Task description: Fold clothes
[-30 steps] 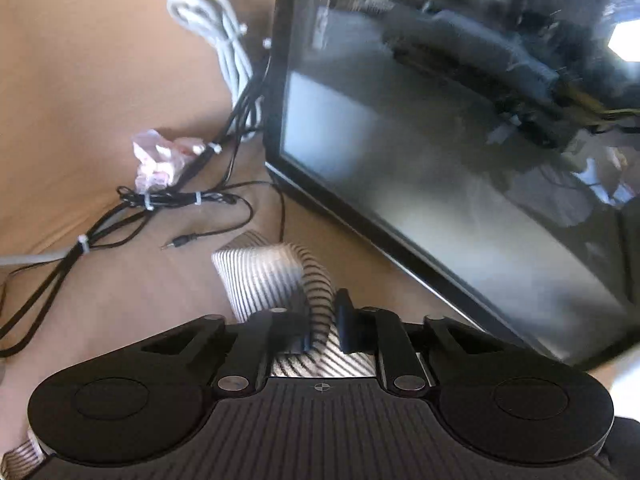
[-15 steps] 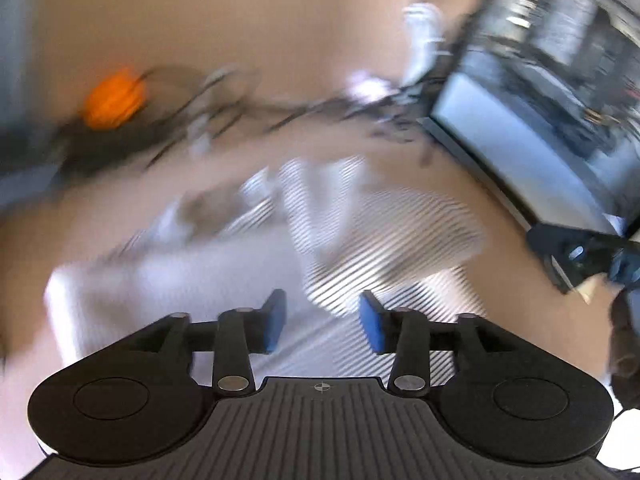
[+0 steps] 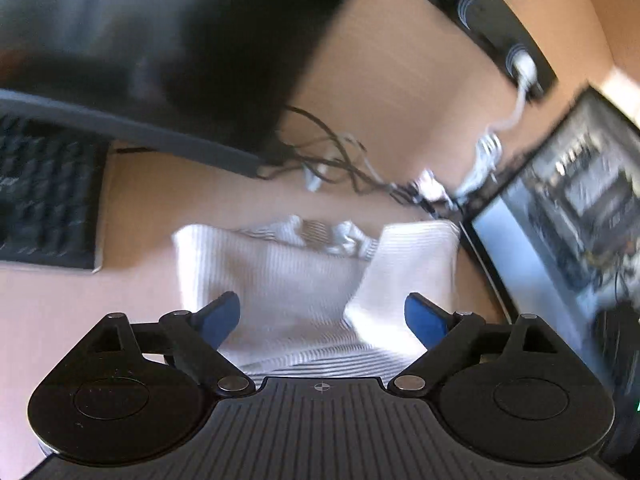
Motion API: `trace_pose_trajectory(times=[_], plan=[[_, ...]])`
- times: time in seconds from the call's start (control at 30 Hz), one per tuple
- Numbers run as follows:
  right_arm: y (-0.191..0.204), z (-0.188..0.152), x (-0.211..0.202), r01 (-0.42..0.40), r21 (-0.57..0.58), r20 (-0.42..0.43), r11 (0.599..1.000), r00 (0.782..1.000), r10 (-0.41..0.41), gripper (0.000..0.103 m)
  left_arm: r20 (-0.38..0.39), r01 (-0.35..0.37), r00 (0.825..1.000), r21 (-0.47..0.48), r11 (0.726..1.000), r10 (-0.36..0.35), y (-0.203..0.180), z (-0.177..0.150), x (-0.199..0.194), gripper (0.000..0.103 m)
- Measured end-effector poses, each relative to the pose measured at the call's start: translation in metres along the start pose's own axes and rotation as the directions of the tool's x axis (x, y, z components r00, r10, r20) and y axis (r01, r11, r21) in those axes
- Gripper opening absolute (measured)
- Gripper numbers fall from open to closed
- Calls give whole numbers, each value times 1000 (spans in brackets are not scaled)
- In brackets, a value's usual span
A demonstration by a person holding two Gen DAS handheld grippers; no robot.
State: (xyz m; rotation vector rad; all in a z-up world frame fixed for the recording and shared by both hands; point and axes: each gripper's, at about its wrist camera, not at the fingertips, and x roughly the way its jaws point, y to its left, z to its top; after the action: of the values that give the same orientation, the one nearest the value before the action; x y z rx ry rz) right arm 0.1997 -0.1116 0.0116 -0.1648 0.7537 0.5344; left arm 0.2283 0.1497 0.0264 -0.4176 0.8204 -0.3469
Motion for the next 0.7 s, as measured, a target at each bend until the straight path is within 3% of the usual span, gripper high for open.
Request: trace_pose_trajectory(times=[0.1,0.2,0.3,0.5,0.6,0.7], plan=[[35,-9,-4,0,-208,-26,978,1000,-6,69,1,-3,1000,-24,1000,3,0,-3,-6,93],[68,-17,-7,-1,-393,-48,919,999,-19,72,-8,32,999,-28,999,-33,-8,-8,-8,94],[62,-17,-4,50,-402,-45,914,996,-74,73,-31,80,996,-44,996,-82,-21,-11,-2,95],[50,-23,-23,127,-437,1,891,990,-140,79,-105,81,990,-93,992,-91,-22,-31,-2,96],[33,-22,-29,176,-428,-2,887,981,-195,81,-154,95,981,-137,986,-116,-11,-49,-5,96],[15,-22,-34,225,-399,-8,889,969,-248,81,-223,100,962,-242,965,-156,6,-71,-2,96]])
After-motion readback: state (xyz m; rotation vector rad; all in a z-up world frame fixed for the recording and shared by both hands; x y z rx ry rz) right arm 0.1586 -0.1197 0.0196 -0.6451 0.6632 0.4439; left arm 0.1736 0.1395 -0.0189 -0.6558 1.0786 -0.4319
